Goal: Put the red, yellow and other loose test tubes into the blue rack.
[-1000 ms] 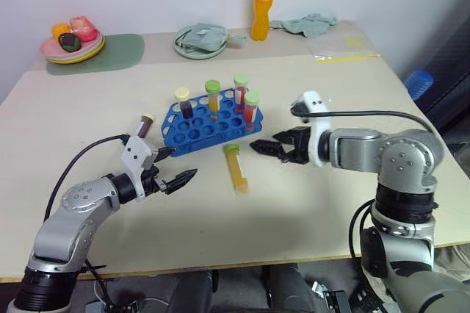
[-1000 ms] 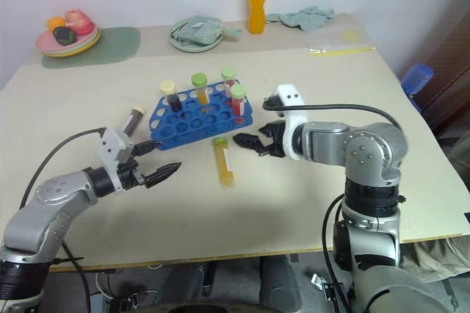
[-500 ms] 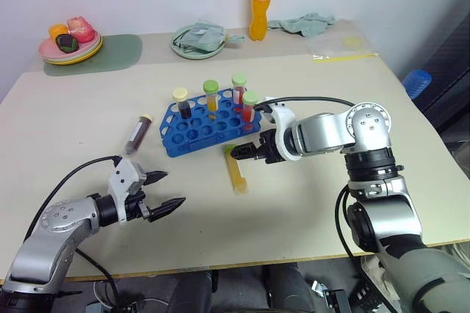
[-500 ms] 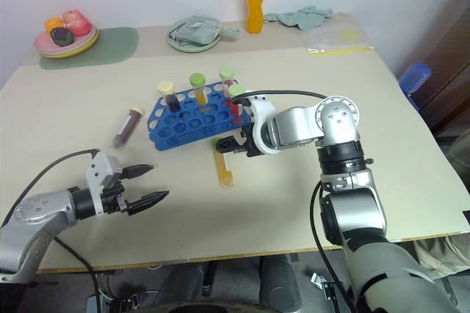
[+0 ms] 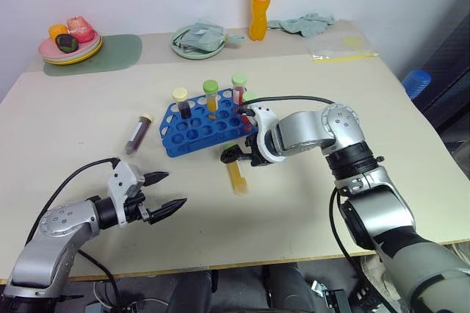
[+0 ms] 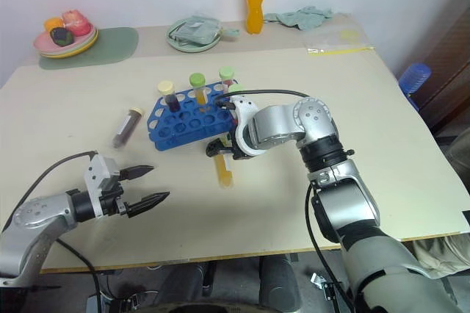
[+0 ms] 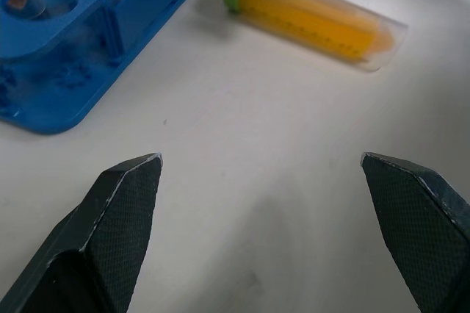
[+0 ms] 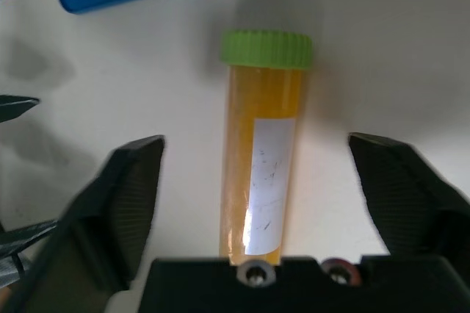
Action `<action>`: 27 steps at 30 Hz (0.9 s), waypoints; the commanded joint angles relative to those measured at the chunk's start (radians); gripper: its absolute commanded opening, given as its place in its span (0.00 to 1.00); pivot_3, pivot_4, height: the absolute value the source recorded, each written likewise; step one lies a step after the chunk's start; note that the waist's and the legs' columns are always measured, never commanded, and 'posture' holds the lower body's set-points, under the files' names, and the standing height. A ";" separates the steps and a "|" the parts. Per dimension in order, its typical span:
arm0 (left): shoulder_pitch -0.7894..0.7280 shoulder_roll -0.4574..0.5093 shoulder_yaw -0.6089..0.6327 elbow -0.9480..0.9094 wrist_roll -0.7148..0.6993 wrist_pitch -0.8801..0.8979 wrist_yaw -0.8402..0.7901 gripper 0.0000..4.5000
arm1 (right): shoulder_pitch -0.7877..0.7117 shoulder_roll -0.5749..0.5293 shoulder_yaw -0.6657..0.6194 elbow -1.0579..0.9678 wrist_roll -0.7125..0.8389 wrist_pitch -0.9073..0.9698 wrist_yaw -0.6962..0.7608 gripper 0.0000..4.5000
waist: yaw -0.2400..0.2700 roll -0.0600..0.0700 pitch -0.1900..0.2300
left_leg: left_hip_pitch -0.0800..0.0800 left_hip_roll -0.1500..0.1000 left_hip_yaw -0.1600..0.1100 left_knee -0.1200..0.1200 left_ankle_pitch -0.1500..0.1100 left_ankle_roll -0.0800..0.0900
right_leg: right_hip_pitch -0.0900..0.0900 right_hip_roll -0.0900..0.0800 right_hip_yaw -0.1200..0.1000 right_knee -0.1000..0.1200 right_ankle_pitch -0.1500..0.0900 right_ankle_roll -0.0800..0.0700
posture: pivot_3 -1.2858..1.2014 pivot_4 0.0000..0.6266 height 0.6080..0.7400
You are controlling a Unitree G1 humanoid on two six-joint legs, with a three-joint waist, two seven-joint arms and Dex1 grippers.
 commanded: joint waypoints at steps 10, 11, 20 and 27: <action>0.001 0.006 -0.002 -0.036 -0.028 0.020 -0.020 1.00 | -0.038 -0.007 -0.024 -0.042 0.024 0.003 0.033 0.13 | 0.000 0.000 0.000 | 0.000 0.000 0.000 0.000 0.000 0.000 | 0.000 0.000 0.000 0.000 0.000 0.000 | 0.52 0.24 1.00; 0.002 0.006 0.000 -0.038 -0.025 0.021 -0.016 1.00 | -0.036 -0.036 -0.019 -0.105 0.020 0.018 0.079 0.13 | 0.000 0.000 0.000 | 0.000 0.000 0.000 0.000 0.000 0.000 | 0.000 0.000 0.000 0.000 0.000 0.000 | 0.52 0.24 1.00; 0.001 0.000 0.008 -0.058 -0.012 0.032 0.042 1.00 | 0.192 -0.270 0.107 -0.844 -0.940 -0.512 1.036 0.13 | 0.002 0.000 0.000 | -0.004 0.000 0.001 0.002 -0.001 0.002 | -0.002 0.001 -0.002 -0.001 0.000 0.001 | 0.52 0.24 1.00; -0.065 -0.008 -0.014 -0.090 -0.029 0.094 0.088 1.00 | 0.296 -0.020 0.214 -0.574 -1.509 -1.073 1.113 0.13 | -0.001 0.000 0.000 | -0.002 0.000 0.001 0.001 -0.001 0.001 | -0.003 0.001 -0.001 0.000 0.000 0.001 | 0.52 0.24 1.00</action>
